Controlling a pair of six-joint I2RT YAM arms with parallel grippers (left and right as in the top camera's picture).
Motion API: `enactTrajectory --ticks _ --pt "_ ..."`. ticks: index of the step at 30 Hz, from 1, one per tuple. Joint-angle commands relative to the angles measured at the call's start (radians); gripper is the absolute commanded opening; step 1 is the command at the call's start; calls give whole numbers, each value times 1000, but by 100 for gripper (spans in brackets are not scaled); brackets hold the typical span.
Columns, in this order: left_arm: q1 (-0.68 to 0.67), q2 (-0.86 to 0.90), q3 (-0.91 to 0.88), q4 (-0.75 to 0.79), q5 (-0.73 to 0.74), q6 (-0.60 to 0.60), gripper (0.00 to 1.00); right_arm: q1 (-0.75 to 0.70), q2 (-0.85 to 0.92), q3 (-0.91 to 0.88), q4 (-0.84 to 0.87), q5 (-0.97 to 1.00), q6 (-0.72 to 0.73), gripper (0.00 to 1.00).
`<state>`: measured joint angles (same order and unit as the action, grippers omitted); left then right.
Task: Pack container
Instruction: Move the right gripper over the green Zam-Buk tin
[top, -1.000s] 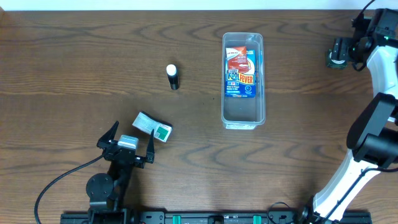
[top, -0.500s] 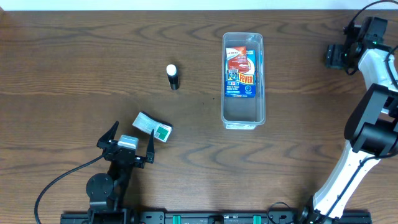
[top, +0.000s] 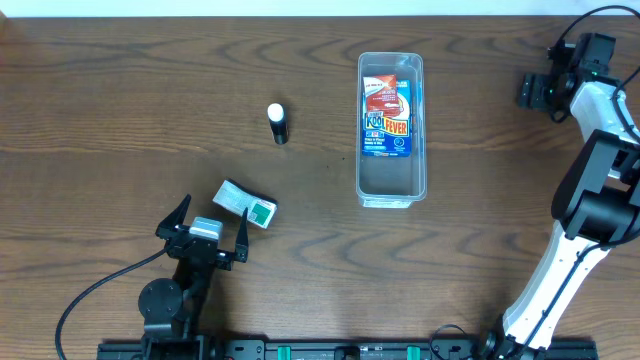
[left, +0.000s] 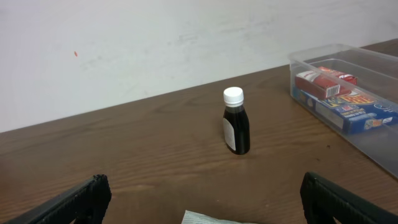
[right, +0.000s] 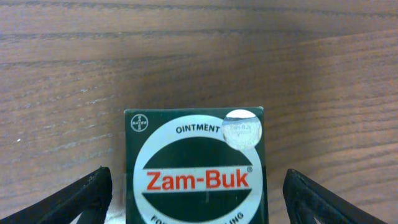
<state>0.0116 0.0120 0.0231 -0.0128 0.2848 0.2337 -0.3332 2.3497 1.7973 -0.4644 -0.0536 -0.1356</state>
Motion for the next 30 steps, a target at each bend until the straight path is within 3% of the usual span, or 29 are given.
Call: enactTrajectory --ticks 1,30 --pt "5 -2 -19 -32 10 5 98 6 9 -1 14 -8 7 86" --pt "5 -2 -19 -32 10 5 98 6 14 -13 31 -8 7 85"
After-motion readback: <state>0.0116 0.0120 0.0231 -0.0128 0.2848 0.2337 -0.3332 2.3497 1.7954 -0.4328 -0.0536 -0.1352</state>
